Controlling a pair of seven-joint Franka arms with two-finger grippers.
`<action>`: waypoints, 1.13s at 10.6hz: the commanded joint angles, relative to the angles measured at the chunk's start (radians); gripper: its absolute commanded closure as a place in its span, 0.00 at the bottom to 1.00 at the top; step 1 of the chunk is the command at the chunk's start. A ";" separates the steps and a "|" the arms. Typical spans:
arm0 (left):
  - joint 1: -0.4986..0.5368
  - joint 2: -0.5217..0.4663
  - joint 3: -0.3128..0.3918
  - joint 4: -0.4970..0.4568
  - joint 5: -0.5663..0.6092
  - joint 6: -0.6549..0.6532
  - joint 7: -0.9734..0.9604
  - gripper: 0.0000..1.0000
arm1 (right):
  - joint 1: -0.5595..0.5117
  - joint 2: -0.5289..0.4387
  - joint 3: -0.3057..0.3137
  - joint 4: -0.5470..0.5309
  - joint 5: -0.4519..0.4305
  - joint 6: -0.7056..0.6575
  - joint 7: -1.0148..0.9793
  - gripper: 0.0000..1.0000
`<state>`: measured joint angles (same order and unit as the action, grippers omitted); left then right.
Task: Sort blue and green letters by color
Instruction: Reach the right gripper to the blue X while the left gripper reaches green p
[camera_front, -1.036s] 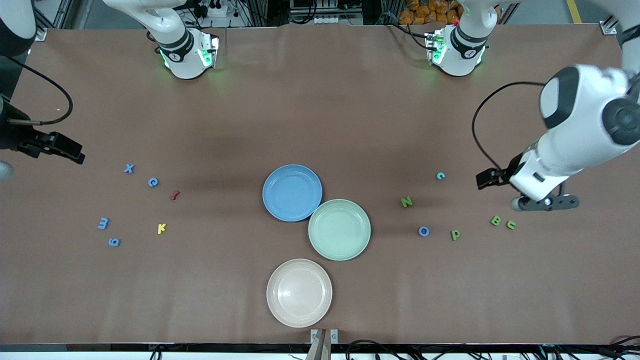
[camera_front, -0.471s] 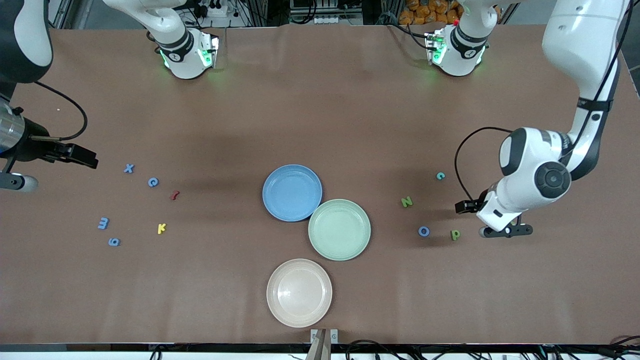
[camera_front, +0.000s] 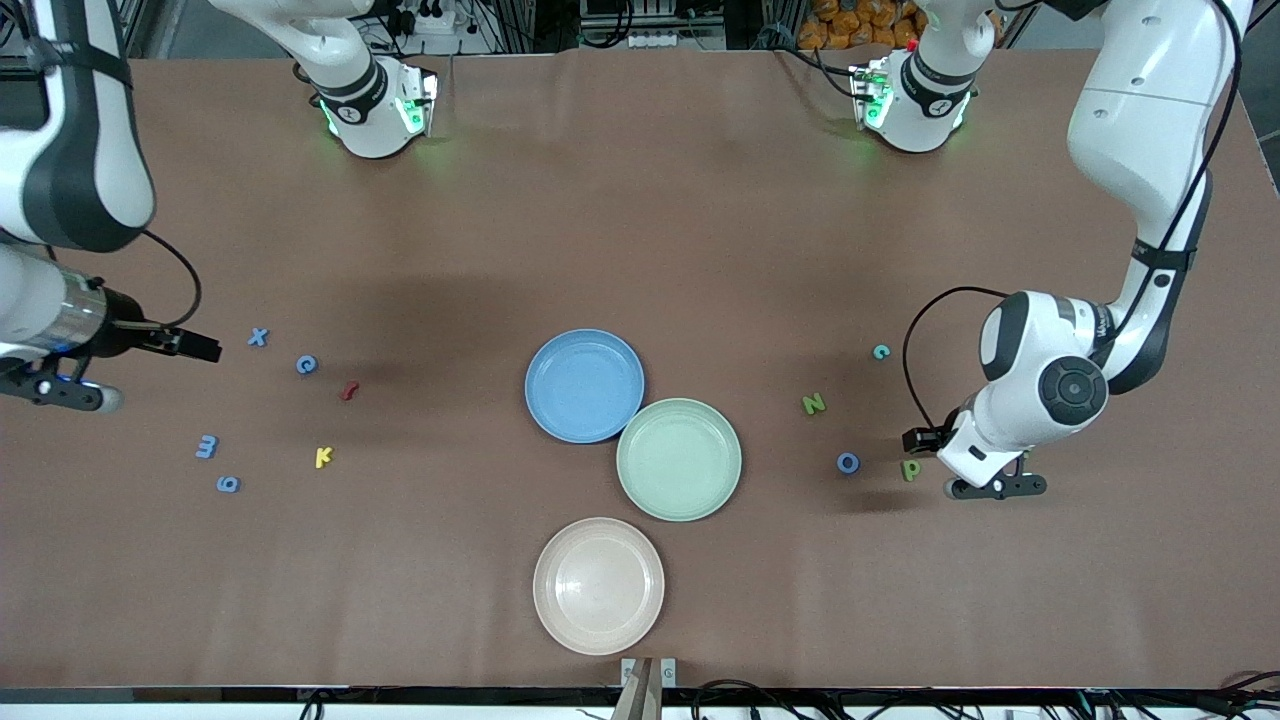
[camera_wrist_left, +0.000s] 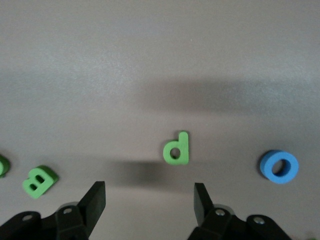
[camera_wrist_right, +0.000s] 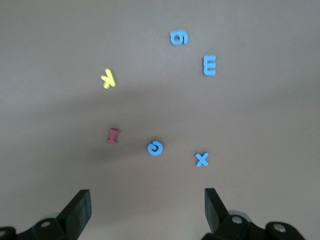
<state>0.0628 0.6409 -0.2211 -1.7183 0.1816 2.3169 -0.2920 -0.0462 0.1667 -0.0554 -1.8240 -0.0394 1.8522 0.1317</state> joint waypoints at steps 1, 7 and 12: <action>-0.008 0.074 -0.001 0.072 0.051 0.019 -0.042 0.25 | -0.073 -0.136 0.009 -0.398 -0.002 0.311 -0.046 0.00; -0.032 0.138 -0.001 0.128 0.105 0.039 -0.124 0.30 | -0.251 -0.070 0.011 -0.571 -0.002 0.527 -0.288 0.00; -0.035 0.151 -0.001 0.129 0.105 0.049 -0.124 0.72 | -0.294 0.135 0.011 -0.571 -0.002 0.783 -0.290 0.00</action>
<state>0.0318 0.7747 -0.2235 -1.6090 0.2543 2.3596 -0.3850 -0.3128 0.2131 -0.0584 -2.4008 -0.0404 2.5478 -0.1441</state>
